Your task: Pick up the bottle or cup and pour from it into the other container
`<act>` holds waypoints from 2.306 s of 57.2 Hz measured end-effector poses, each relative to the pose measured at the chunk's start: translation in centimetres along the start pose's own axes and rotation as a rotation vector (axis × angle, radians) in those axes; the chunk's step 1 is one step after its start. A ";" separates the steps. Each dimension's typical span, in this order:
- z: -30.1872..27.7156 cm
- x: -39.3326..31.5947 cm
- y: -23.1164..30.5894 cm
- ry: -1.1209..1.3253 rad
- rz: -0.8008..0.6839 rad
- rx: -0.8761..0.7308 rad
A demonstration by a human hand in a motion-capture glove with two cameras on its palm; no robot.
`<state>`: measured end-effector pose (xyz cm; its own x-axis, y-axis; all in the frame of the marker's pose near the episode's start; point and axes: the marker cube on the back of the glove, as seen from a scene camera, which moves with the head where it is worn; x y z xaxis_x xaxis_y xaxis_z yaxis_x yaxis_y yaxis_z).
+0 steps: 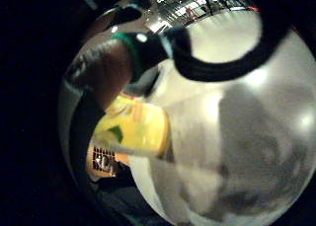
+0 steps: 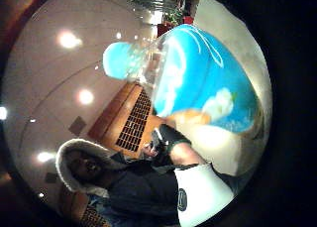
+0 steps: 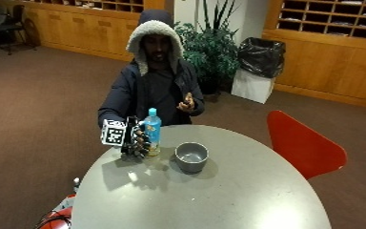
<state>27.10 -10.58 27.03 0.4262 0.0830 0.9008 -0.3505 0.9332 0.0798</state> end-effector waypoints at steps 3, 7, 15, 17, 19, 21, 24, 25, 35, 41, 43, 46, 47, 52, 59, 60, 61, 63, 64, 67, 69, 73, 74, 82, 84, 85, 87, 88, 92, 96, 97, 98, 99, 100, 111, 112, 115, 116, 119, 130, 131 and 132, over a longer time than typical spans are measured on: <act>0.8 0.4 -0.7 -0.031 -0.041 0.002; 1.4 0.0 -0.3 -0.064 0.036 -0.106; 2.5 -0.1 -1.1 -0.092 0.014 -0.101; 2.5 -0.2 -0.8 -0.097 0.025 -0.125; 2.7 -0.3 -1.2 -0.105 -0.009 -0.082; 3.0 -0.5 -2.2 -0.110 -0.074 0.004; 3.2 -0.9 -2.5 -0.102 -0.110 0.043; 3.3 -1.0 -2.4 -0.096 -0.111 0.040; 3.3 -4.2 -2.7 -0.041 -0.117 0.089; 2.3 -6.4 -3.0 0.040 -0.073 -0.083; 2.2 -6.9 -3.4 0.070 -0.077 -0.094; 2.6 -7.7 -4.4 0.130 -0.067 -0.011; 2.7 -7.9 -4.9 0.153 -0.072 0.024; 2.7 -8.5 -5.5 0.287 -0.063 -0.048; 3.1 -8.2 -6.8 0.505 -0.041 -0.111; 3.1 -8.1 -7.0 0.534 -0.032 -0.119; 3.1 -8.0 -7.1 0.564 -0.019 -0.135; 3.1 -7.9 -7.4 0.625 0.002 -0.169; 3.1 -7.8 -7.7 0.654 0.006 -0.181; 3.1 -7.7 -8.5 0.724 0.020 -0.213; 3.0 -7.6 -9.0 0.763 0.029 -0.230; 3.0 -7.5 -9.9 0.835 0.028 -0.252; 3.0 -7.4 -10.1 0.852 0.031 -0.259; 3.2 -7.5 -11.4 1.034 0.054 -0.316; 3.3 -7.5 -11.9 1.101 0.049 -0.338; 3.3 -7.5 -12.1 1.134 0.045 -0.350; 3.5 -7.5 -12.6 1.193 0.037 -0.371; 3.5 -7.5 -12.7 1.219 0.033 -0.381; 3.9 -7.4 -13.2 1.307 0.019 -0.416; 4.4 -7.2 -13.5 1.397 0.002 -0.440; 4.6 -7.2 -13.6 1.423 -0.004 -0.448; 4.7 -7.1 -13.8 1.451 -0.012 -0.455; 4.9 -7.1 -14.0 1.480 -0.021 -0.462; 5.1 -7.0 -14.2 1.507 -0.032 -0.469; 7.3 -7.3 -14.8 1.714 -0.128 -0.532; 7.5 -7.4 -14.8 1.733 -0.137 -0.537; 7.9 -7.6 -14.8 1.781 -0.159 -0.551; 8.1 -7.6 -14.8 1.793 -0.164 -0.553; 8.4 -7.8 -15.1 1.822 -0.181 -0.558; 9.5 -7.6 -15.3 1.889 -0.221 -0.585; 9.6 -7.5 -15.2 1.894 -0.225 -0.585; 9.6 -7.5 -15.2 1.899 -0.229 -0.585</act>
<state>21.20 -28.77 23.19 0.7292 -0.2031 -0.6535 -0.0745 0.9257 -0.3709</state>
